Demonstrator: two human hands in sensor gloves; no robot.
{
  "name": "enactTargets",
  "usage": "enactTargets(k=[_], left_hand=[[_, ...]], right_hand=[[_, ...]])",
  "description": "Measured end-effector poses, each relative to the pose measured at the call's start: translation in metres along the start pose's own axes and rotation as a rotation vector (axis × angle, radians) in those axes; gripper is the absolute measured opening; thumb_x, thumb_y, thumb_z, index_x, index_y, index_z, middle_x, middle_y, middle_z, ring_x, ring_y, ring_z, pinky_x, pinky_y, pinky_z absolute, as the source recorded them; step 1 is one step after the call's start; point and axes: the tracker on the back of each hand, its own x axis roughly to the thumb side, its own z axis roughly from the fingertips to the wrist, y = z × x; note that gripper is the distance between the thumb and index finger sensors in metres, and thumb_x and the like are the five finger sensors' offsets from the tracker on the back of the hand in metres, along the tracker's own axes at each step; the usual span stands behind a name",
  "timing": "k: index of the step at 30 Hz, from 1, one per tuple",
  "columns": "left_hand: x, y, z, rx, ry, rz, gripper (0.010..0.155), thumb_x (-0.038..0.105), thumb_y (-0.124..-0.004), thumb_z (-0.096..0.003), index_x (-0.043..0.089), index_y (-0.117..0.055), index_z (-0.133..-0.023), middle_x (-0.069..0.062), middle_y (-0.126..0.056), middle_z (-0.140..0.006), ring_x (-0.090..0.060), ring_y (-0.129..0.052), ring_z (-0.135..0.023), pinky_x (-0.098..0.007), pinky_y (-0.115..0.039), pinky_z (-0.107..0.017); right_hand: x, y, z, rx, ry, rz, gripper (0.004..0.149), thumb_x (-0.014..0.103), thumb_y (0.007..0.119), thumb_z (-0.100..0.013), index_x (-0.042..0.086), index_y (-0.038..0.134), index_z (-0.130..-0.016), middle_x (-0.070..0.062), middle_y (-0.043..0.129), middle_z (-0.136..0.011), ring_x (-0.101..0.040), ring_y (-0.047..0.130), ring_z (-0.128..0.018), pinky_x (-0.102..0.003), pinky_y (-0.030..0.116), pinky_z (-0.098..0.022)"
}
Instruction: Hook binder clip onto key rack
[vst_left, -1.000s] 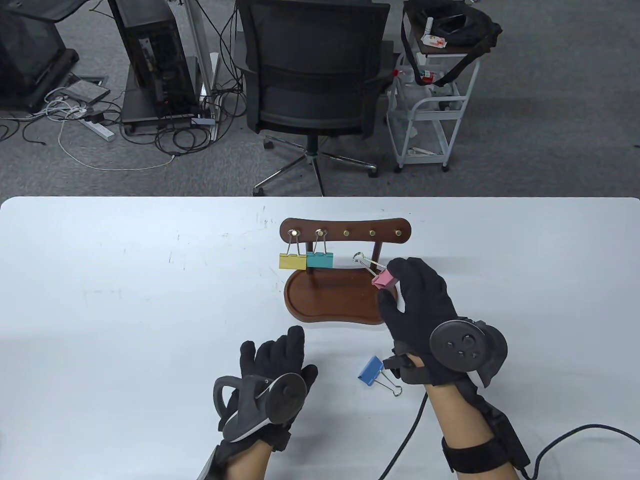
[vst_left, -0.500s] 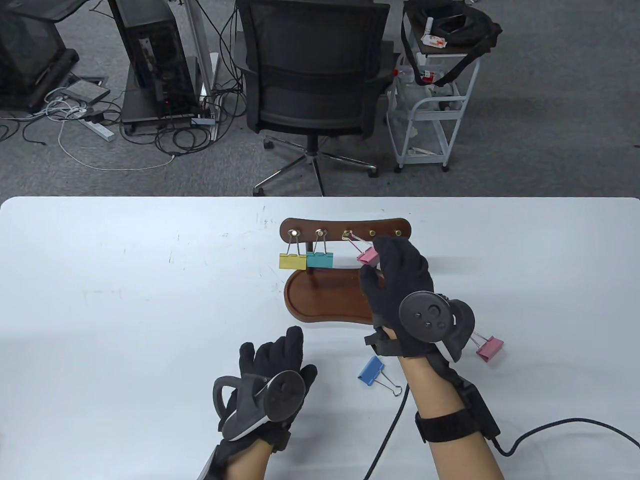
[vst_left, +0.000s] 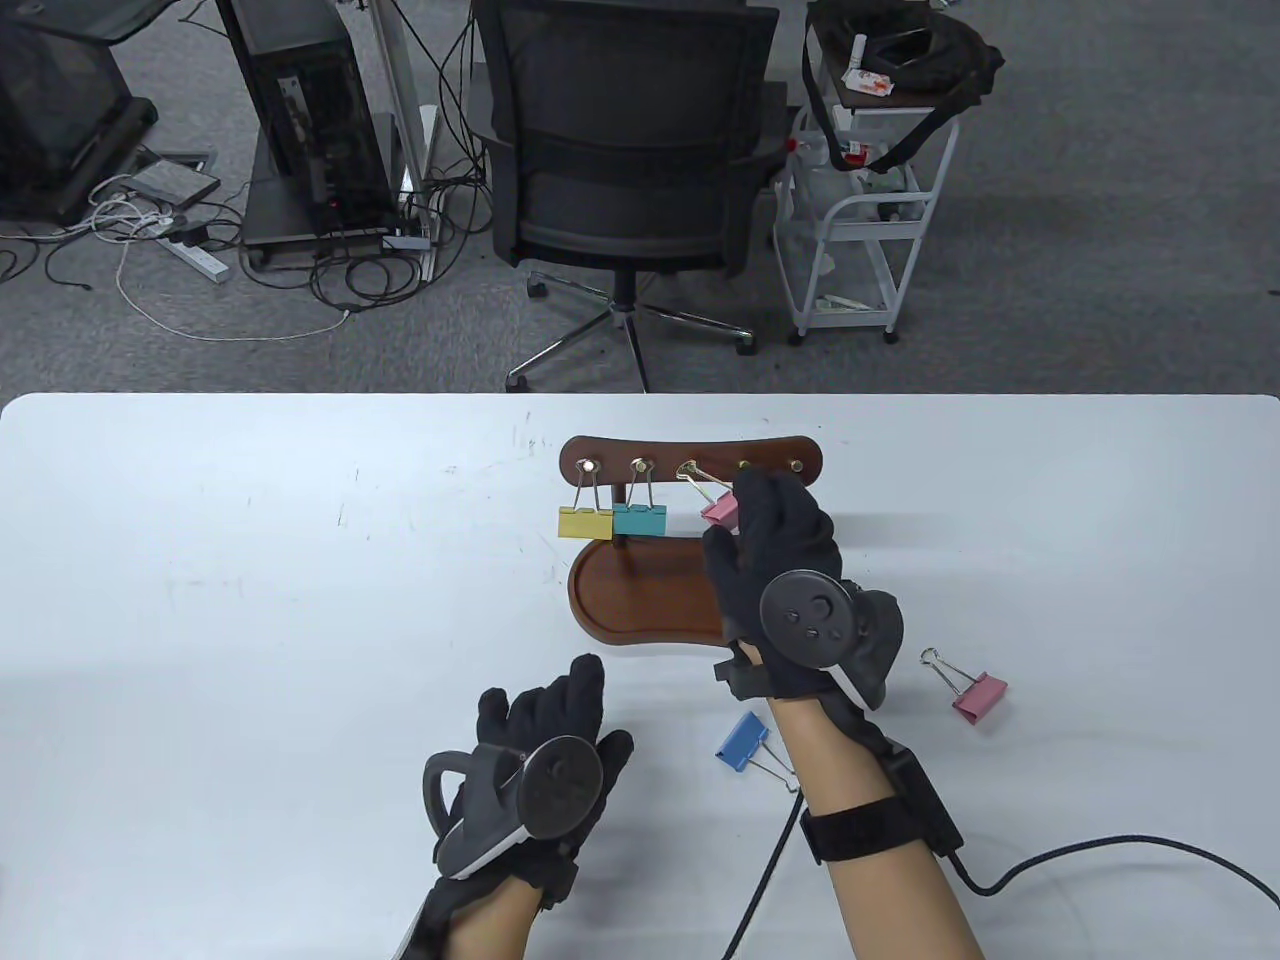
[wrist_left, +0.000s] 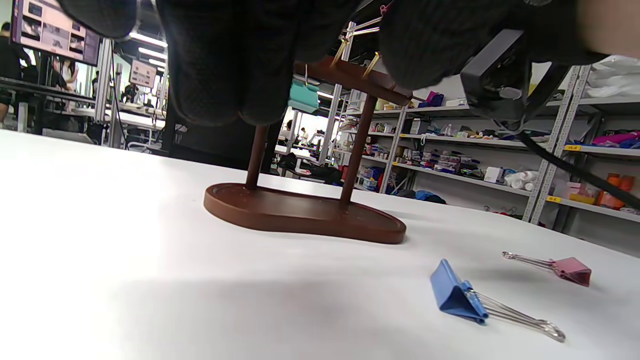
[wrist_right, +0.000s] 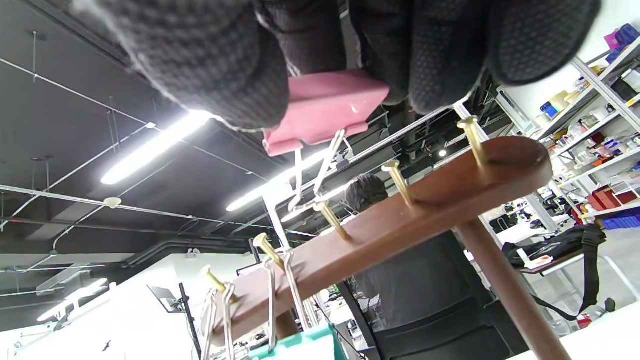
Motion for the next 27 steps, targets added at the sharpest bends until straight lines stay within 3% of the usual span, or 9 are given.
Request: enactTargets(k=[13, 27], left_hand=[[-0.002, 0.000, -0.001, -0.005, 0.006, 0.009, 0.077, 0.045, -0.079, -0.0570, 0.001, -0.055, -0.116, -0.025, -0.082, -0.105, -0.053, -0.086, -0.091, -0.080, -0.050, -0.070], [-0.004, -0.002, 0.000, -0.026, 0.018, 0.004, 0.077, 0.045, -0.078, -0.0571, 0.001, -0.054, -0.116, -0.025, -0.082, -0.105, -0.053, -0.086, -0.091, -0.080, -0.050, -0.070]], right_hand=[[-0.007, 0.016, 0.003, 0.007, 0.025, 0.065, 0.075, 0.040, 0.085, -0.054, 0.000, 0.058, -0.111, -0.038, 0.062, -0.103, -0.056, 0.076, -0.079, -0.071, 0.066, -0.055], [-0.017, 0.049, 0.002, 0.094, 0.072, 0.155, 0.079, 0.043, 0.082, -0.055, -0.001, 0.052, -0.112, -0.038, 0.059, -0.103, -0.056, 0.076, -0.078, -0.071, 0.065, -0.054]])
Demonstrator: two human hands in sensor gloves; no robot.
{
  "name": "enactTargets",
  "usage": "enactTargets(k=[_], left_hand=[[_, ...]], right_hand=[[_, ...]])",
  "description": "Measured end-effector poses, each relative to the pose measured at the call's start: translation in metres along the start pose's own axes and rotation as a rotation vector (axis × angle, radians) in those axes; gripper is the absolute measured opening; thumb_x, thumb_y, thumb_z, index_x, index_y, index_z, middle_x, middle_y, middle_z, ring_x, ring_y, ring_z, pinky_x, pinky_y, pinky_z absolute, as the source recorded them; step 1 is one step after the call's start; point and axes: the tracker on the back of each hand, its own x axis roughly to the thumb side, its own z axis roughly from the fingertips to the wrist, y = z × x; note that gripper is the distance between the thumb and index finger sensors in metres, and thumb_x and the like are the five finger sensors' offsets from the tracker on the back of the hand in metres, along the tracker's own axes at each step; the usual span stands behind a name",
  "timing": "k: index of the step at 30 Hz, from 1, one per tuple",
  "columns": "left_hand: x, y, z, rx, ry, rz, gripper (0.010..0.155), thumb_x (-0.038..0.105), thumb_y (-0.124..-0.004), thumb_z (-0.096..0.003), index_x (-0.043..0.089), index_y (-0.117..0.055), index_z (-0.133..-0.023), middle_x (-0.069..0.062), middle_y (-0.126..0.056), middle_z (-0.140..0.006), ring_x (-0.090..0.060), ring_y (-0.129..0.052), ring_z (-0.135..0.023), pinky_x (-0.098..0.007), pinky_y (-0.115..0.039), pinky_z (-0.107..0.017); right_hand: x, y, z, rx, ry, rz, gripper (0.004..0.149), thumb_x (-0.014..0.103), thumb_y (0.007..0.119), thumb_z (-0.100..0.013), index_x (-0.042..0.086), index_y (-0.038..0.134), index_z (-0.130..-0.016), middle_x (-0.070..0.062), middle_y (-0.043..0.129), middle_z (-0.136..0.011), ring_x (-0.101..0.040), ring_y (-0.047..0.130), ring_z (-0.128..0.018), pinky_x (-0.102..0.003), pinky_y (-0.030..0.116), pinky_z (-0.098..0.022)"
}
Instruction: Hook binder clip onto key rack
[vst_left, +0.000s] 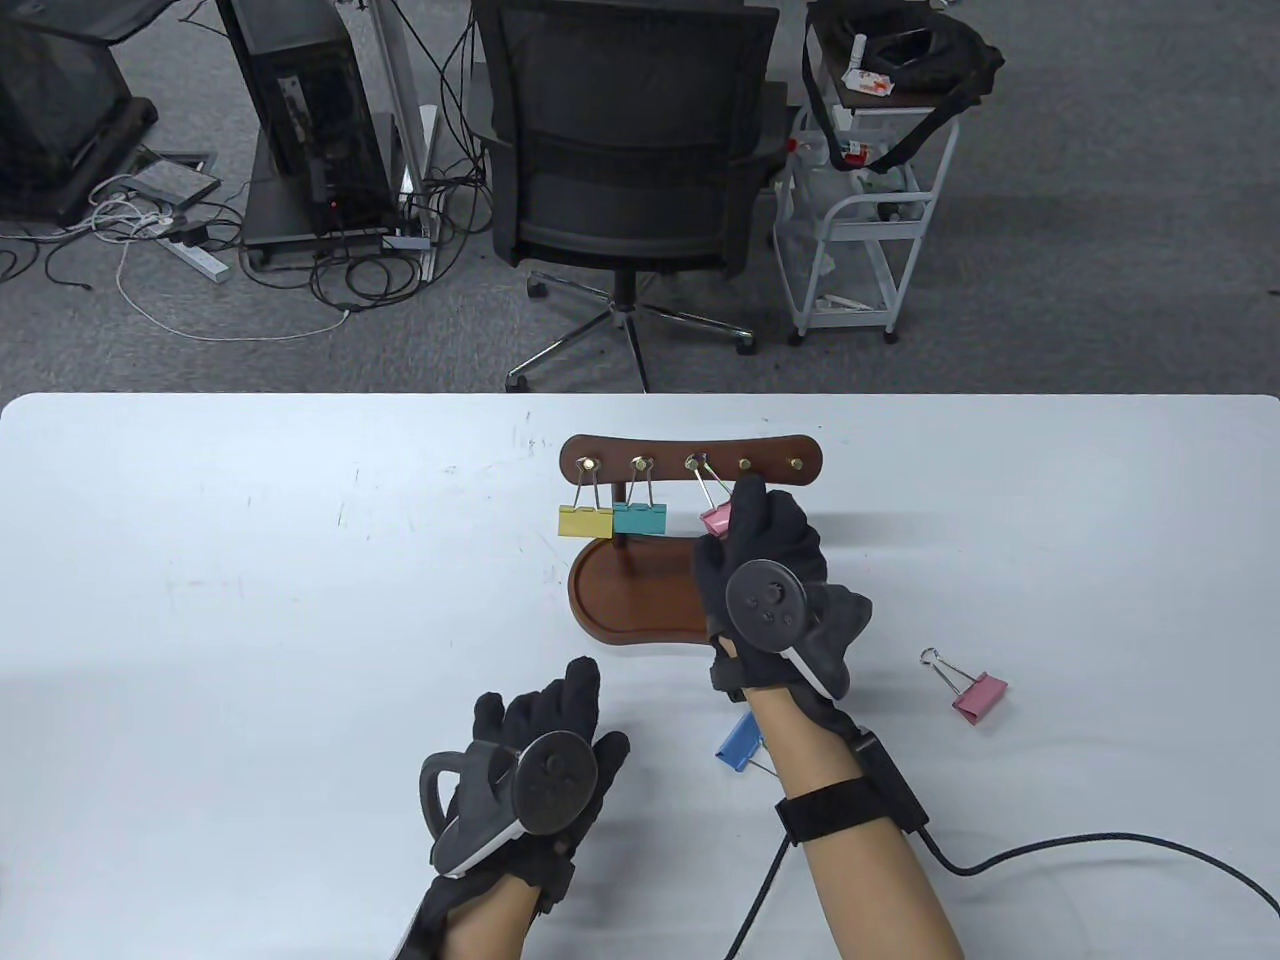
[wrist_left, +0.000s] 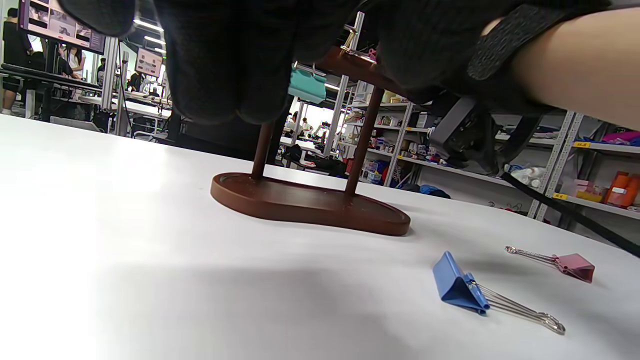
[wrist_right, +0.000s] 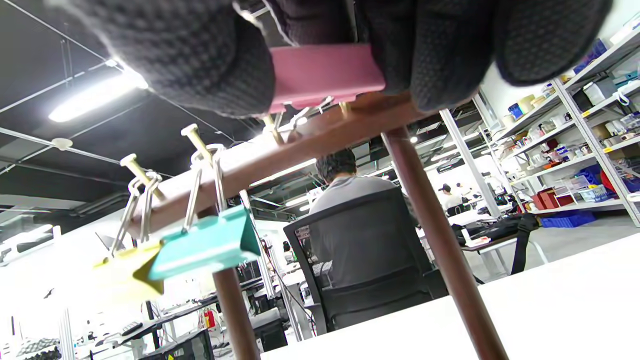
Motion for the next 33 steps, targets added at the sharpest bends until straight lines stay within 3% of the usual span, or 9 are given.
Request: enactTargets(k=[14, 33], left_hand=[[0.001, -0.001, 0.000, -0.019, 0.003, 0.008, 0.078, 0.045, -0.078, -0.0572, 0.001, -0.054, -0.117, -0.026, -0.081, -0.106, -0.053, -0.085, -0.092, -0.080, -0.050, -0.070], [0.003, -0.004, -0.001, -0.042, -0.001, 0.019, 0.078, 0.045, -0.078, -0.0573, 0.001, -0.054, -0.117, -0.026, -0.081, -0.106, -0.054, -0.085, -0.092, -0.080, -0.049, -0.070]], right_hand=[[-0.004, 0.030, -0.002, 0.053, 0.026, 0.016, 0.082, 0.042, 0.081, -0.056, 0.000, 0.041, -0.114, -0.034, 0.051, -0.106, -0.055, 0.071, -0.081, -0.071, 0.062, -0.057], [0.002, 0.037, -0.003, 0.056, 0.044, 0.059, 0.086, 0.043, 0.083, -0.055, 0.000, 0.038, -0.114, -0.033, 0.051, -0.106, -0.054, 0.071, -0.081, -0.070, 0.062, -0.057]])
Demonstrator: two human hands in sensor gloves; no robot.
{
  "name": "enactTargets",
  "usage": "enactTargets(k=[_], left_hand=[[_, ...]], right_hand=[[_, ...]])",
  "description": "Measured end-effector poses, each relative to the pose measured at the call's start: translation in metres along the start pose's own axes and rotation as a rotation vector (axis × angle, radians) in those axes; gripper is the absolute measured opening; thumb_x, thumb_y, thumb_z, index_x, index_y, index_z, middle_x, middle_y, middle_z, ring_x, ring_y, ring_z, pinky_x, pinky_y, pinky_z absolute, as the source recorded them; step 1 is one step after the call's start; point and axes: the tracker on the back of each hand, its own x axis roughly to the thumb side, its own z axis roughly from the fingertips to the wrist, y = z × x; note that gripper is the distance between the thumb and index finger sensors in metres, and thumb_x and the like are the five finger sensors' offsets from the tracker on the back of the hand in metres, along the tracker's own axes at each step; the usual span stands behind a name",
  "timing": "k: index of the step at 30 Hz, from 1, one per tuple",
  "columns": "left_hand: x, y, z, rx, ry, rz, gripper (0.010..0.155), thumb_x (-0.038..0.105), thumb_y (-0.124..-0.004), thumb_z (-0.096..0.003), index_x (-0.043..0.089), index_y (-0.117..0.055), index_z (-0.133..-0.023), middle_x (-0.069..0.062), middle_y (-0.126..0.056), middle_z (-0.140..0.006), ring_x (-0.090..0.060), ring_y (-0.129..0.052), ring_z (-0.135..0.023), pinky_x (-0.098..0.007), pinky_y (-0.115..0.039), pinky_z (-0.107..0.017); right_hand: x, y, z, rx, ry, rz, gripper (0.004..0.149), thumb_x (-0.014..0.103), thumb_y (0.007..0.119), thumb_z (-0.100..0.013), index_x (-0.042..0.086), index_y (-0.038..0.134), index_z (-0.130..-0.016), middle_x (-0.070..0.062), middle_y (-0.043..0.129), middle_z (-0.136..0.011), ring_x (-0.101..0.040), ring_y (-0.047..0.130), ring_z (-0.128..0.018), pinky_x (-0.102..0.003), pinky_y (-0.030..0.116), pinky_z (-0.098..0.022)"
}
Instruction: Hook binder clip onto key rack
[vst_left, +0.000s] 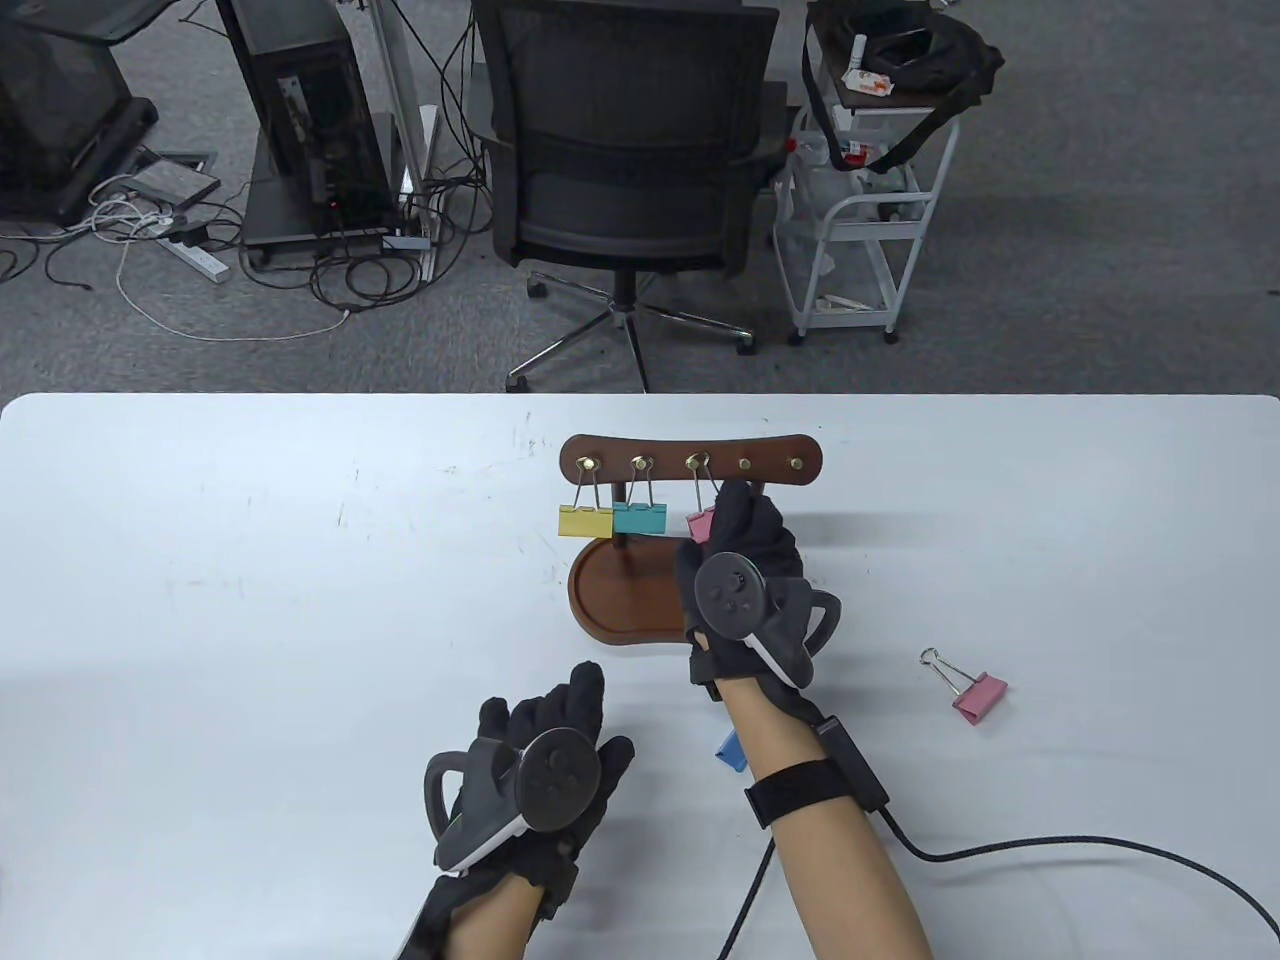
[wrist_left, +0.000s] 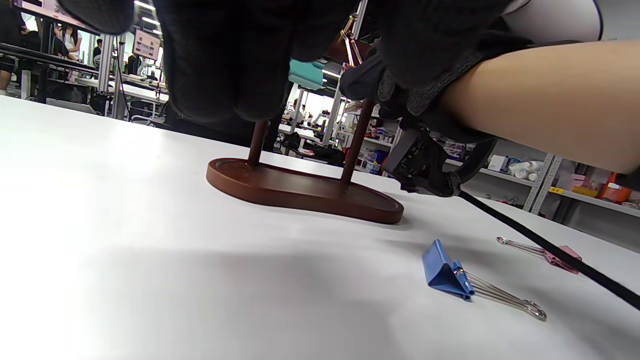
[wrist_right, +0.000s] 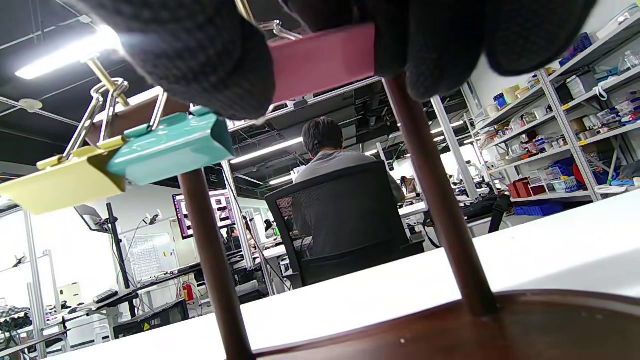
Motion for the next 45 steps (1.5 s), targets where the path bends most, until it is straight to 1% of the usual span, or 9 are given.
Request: enactTargets(k=[4, 10, 15, 18, 22, 28, 32, 38, 45], left_hand=[[0.000, 0.000, 0.000, -0.002, 0.000, 0.005, 0.078, 0.045, -0.078, -0.0573, 0.001, -0.054, -0.117, -0.027, -0.081, -0.106, -0.054, -0.085, -0.092, -0.080, -0.049, -0.070], [-0.002, 0.000, 0.000, 0.000, 0.004, 0.012, 0.078, 0.045, -0.078, -0.0573, 0.001, -0.054, -0.117, -0.027, -0.081, -0.106, -0.054, -0.085, -0.092, -0.080, -0.049, -0.070], [-0.002, 0.000, 0.000, 0.004, -0.001, 0.016, 0.078, 0.045, -0.078, -0.0573, 0.001, -0.054, -0.117, -0.027, -0.081, -0.106, -0.054, -0.085, -0.091, -0.080, -0.050, -0.070], [-0.002, 0.000, 0.000, 0.015, -0.007, 0.017, 0.077, 0.045, -0.078, -0.0573, 0.001, -0.055, -0.116, -0.026, -0.081, -0.106, -0.054, -0.085, -0.091, -0.080, -0.050, -0.070], [-0.003, 0.000, 0.001, 0.027, -0.003, 0.008, 0.077, 0.045, -0.078, -0.0571, 0.001, -0.055, -0.116, -0.026, -0.081, -0.106, -0.053, -0.085, -0.091, -0.080, -0.050, -0.070], [-0.004, 0.001, 0.002, 0.034, 0.000, 0.006, 0.077, 0.045, -0.078, -0.0572, 0.001, -0.055, -0.116, -0.026, -0.081, -0.106, -0.054, -0.085, -0.091, -0.080, -0.050, -0.070], [-0.003, 0.001, 0.002, 0.034, -0.004, 0.004, 0.077, 0.045, -0.078, -0.0573, 0.001, -0.055, -0.116, -0.027, -0.081, -0.106, -0.054, -0.085, -0.091, -0.080, -0.050, -0.070], [-0.004, 0.001, 0.003, 0.037, -0.001, 0.008, 0.077, 0.045, -0.078, -0.0573, 0.001, -0.055, -0.116, -0.026, -0.081, -0.106, -0.054, -0.085, -0.091, -0.080, -0.050, -0.070], [-0.003, 0.000, 0.003, 0.036, -0.006, 0.008, 0.077, 0.045, -0.078, -0.0573, 0.001, -0.055, -0.116, -0.026, -0.081, -0.106, -0.054, -0.085, -0.091, -0.080, -0.049, -0.070]], right_hand=[[-0.001, 0.001, 0.001, 0.016, 0.000, -0.016, 0.089, 0.045, 0.084, -0.054, -0.001, 0.036, -0.114, -0.034, 0.051, -0.106, -0.055, 0.071, -0.081, -0.071, 0.062, -0.058], [-0.005, 0.002, 0.003, 0.035, -0.010, -0.018, 0.088, 0.043, 0.084, -0.056, -0.001, 0.035, -0.115, -0.035, 0.051, -0.107, -0.056, 0.070, -0.083, -0.071, 0.061, -0.058], [-0.011, -0.005, 0.006, 0.048, -0.025, -0.013, 0.087, 0.042, 0.083, -0.057, -0.001, 0.036, -0.115, -0.036, 0.051, -0.108, -0.057, 0.070, -0.084, -0.071, 0.061, -0.058], [-0.015, -0.013, 0.008, 0.073, -0.032, -0.037, 0.084, 0.043, 0.082, -0.057, -0.001, 0.040, -0.115, -0.037, 0.054, -0.108, -0.061, 0.070, -0.085, -0.071, 0.062, -0.058], [-0.019, -0.024, 0.010, 0.123, -0.041, -0.093, 0.083, 0.043, 0.082, -0.057, -0.001, 0.041, -0.115, -0.040, 0.052, -0.110, -0.065, 0.066, -0.089, -0.073, 0.060, -0.059], [-0.026, -0.044, 0.013, 0.166, -0.057, -0.143, 0.083, 0.043, 0.082, -0.057, -0.001, 0.042, -0.115, -0.041, 0.051, -0.111, -0.066, 0.063, -0.091, -0.073, 0.059, -0.060], [-0.028, -0.057, 0.018, 0.183, -0.090, -0.143, 0.083, 0.043, 0.081, -0.057, 0.000, 0.042, -0.115, -0.041, 0.050, -0.112, -0.066, 0.063, -0.091, -0.073, 0.059, -0.060], [-0.033, -0.073, 0.035, 0.218, -0.165, -0.119, 0.083, 0.043, 0.081, -0.057, 0.000, 0.043, -0.116, -0.041, 0.050, -0.112, -0.066, 0.062, -0.092, -0.073, 0.059, -0.060], [-0.045, -0.084, 0.056, 0.257, -0.221, -0.105, 0.083, 0.043, 0.082, -0.056, 0.000, 0.043, -0.116, -0.040, 0.050, -0.113, -0.066, 0.062, -0.092, -0.073, 0.059, -0.060]])
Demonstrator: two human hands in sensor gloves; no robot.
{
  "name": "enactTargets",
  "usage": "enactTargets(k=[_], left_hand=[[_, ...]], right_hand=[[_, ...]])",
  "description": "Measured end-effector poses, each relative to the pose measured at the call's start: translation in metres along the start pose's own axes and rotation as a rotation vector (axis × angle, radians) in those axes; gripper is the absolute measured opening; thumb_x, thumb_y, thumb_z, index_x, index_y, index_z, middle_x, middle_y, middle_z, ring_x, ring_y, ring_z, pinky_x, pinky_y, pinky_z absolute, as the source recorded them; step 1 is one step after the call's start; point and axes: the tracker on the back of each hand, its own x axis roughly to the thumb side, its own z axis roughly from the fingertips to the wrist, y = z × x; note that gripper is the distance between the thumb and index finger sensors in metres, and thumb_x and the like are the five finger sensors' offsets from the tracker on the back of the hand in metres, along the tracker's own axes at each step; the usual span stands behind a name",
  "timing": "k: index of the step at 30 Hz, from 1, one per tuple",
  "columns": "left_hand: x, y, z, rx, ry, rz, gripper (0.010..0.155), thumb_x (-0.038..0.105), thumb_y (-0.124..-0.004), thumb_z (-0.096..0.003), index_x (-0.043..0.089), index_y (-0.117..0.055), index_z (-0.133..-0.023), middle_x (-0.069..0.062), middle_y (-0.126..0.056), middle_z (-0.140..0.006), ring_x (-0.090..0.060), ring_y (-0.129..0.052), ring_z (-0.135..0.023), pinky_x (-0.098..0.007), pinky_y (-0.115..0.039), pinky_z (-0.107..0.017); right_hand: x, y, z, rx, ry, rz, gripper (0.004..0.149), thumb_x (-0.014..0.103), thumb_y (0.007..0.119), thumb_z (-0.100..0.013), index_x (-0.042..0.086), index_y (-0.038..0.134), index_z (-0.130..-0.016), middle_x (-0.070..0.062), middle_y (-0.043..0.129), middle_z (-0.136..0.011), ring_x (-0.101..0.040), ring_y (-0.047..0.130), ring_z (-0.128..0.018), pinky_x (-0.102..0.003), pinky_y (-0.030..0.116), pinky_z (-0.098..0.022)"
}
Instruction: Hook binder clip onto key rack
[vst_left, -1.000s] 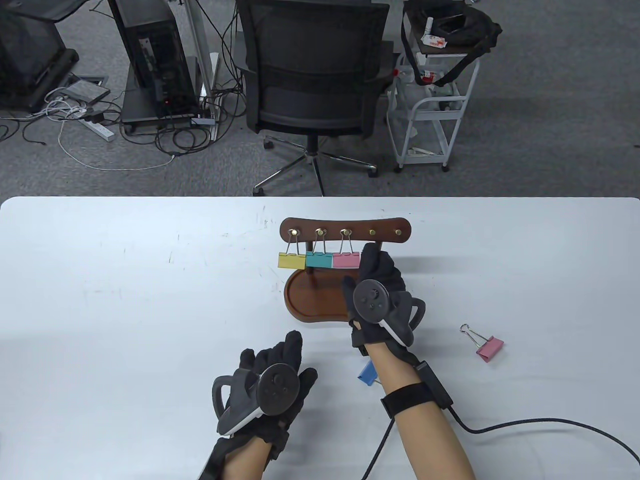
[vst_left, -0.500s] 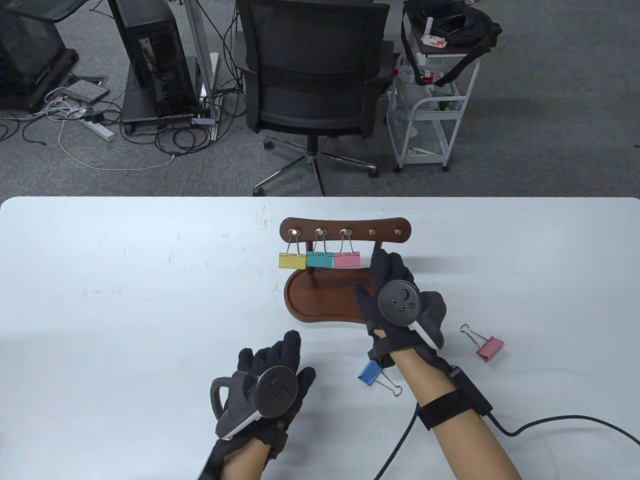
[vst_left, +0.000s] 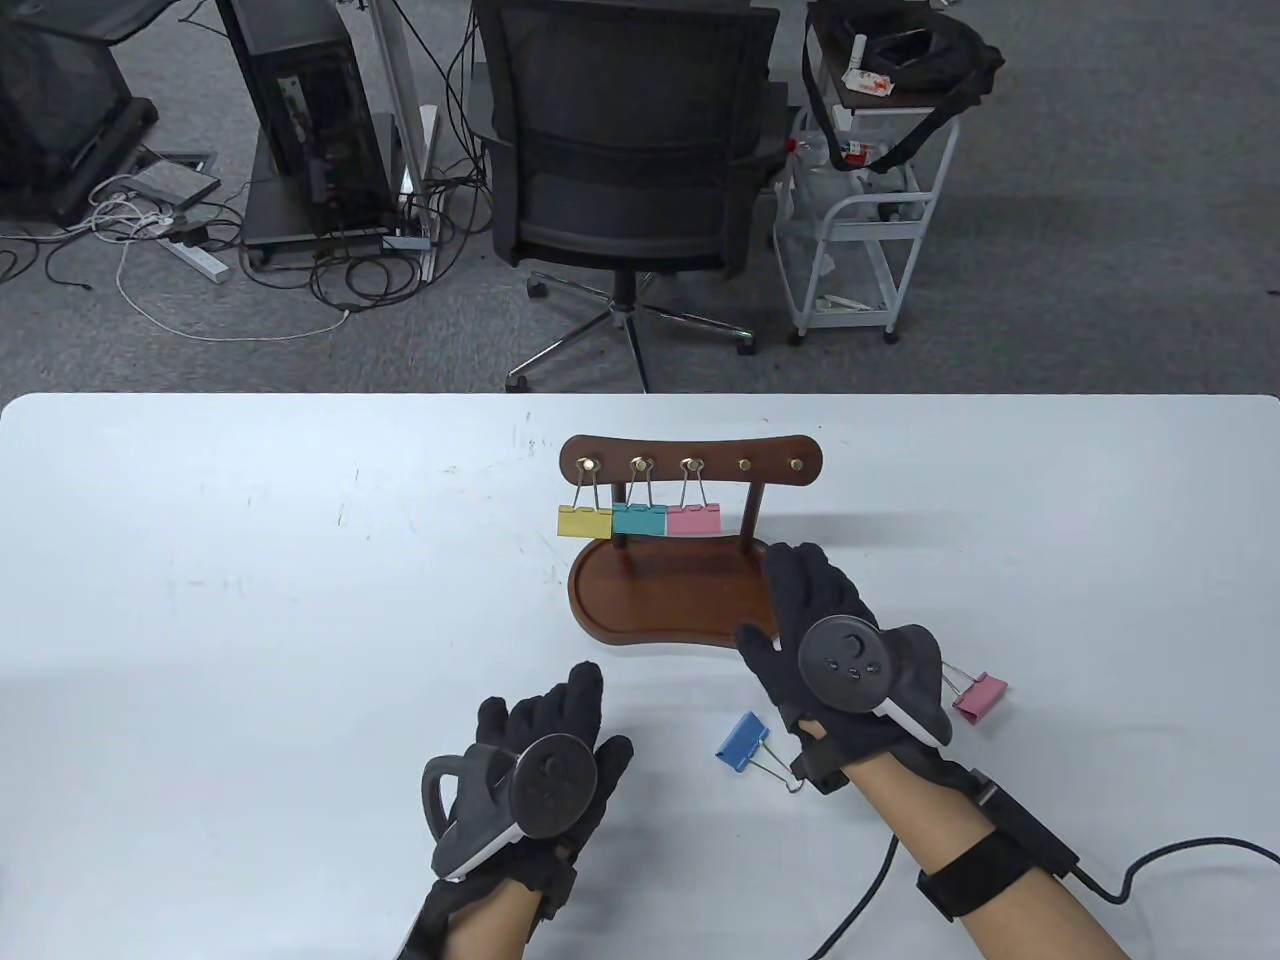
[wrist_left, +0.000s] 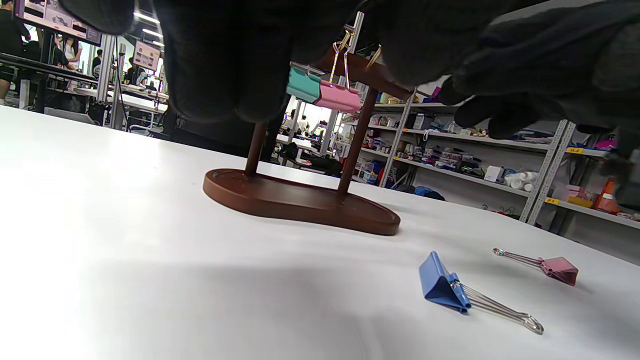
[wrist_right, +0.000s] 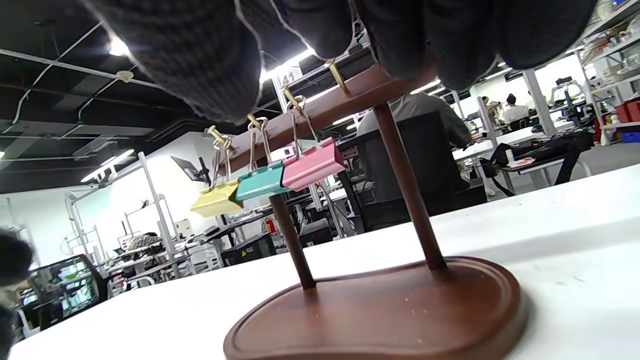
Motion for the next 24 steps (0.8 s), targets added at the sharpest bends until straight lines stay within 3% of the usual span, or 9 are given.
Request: enactTargets(k=[12, 24], left_hand=[[0.001, -0.001, 0.001, -0.006, 0.000, -0.007, 0.077, 0.045, -0.078, -0.0572, 0.001, -0.055, -0.116, -0.026, -0.081, -0.106, -0.054, -0.085, -0.091, -0.080, -0.049, -0.070], [0.005, -0.003, 0.001, -0.012, -0.010, -0.028, 0.077, 0.045, -0.078, -0.0572, 0.001, -0.055, -0.116, -0.026, -0.082, -0.105, -0.053, -0.085, -0.091, -0.080, -0.049, -0.070]], right_hand=[[-0.010, 0.025, 0.045, 0.171, -0.077, 0.057, 0.083, 0.043, 0.083, -0.055, 0.002, 0.044, -0.116, -0.039, 0.049, -0.113, -0.065, 0.061, -0.093, -0.073, 0.058, -0.061], [-0.012, 0.055, 0.055, 0.280, -0.117, 0.106, 0.081, 0.043, 0.085, -0.053, 0.006, 0.050, -0.116, -0.038, 0.053, -0.112, -0.065, 0.062, -0.092, -0.073, 0.058, -0.061]])
